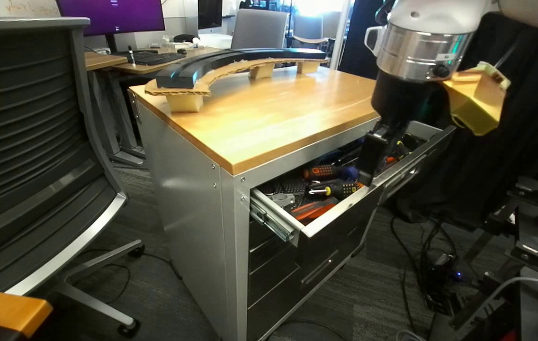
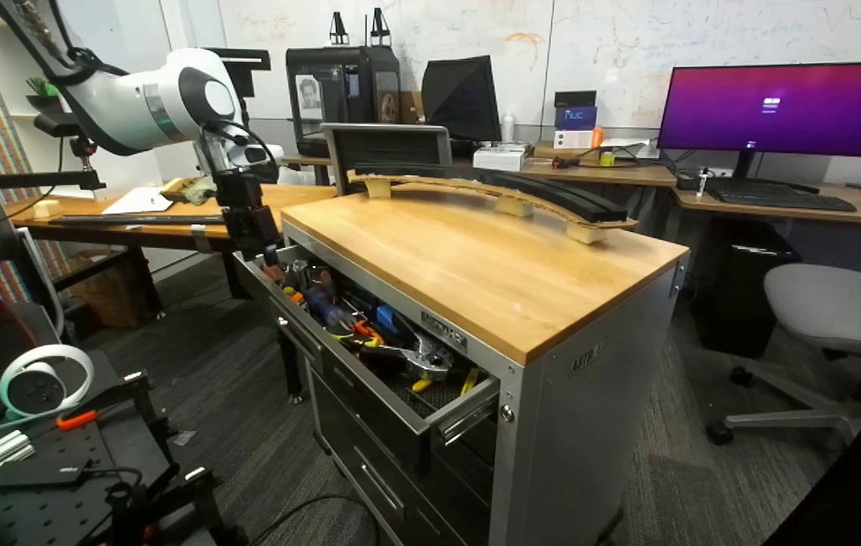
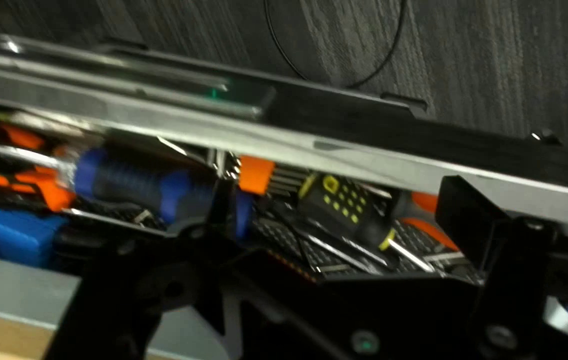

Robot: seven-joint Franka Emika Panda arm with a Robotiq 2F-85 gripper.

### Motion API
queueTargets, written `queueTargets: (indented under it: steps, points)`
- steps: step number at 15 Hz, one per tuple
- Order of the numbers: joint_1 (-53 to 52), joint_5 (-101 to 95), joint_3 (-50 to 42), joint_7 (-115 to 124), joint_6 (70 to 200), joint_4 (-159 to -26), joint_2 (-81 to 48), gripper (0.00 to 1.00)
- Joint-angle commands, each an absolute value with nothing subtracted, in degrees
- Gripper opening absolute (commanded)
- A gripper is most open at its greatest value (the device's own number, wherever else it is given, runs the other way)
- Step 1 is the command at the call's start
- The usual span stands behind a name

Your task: Put the screwdriver in the open drawer then close it

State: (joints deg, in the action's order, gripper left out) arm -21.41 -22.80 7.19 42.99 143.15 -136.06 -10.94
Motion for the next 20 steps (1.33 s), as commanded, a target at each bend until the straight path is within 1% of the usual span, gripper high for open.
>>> queueTargets:
  steps: [1,2,3,5,8,10,13,15,18,20]
  points:
    - [-20.44,-19.26,8.12,46.24,135.65,-140.23,-8.29,0.73]
    - [-20.34,-18.89,8.38,46.80,135.24,-140.69,-8.85,0.66]
    - [-20.45,-19.53,8.35,48.21,136.69,-141.31,-9.52,0.56]
    - [-20.82,-23.21,7.46,54.36,144.08,-142.83,-10.55,0.42]
    - [-21.80,-29.19,5.67,63.15,154.93,-142.55,-13.31,0.18]
    - [-23.59,-37.50,2.61,71.45,161.37,-140.96,-15.89,0.06]
    - [-31.20,-52.43,-6.61,84.81,164.93,-136.96,-18.52,0.01]
    - [-34.62,-62.15,-10.89,93.66,164.01,-133.36,-20.36,0.05]
    - [-37.85,-74.14,-14.81,107.40,163.65,-128.04,-23.97,0.07]
    - [-39.41,-81.29,-16.46,116.09,162.79,-124.74,-25.94,0.06]
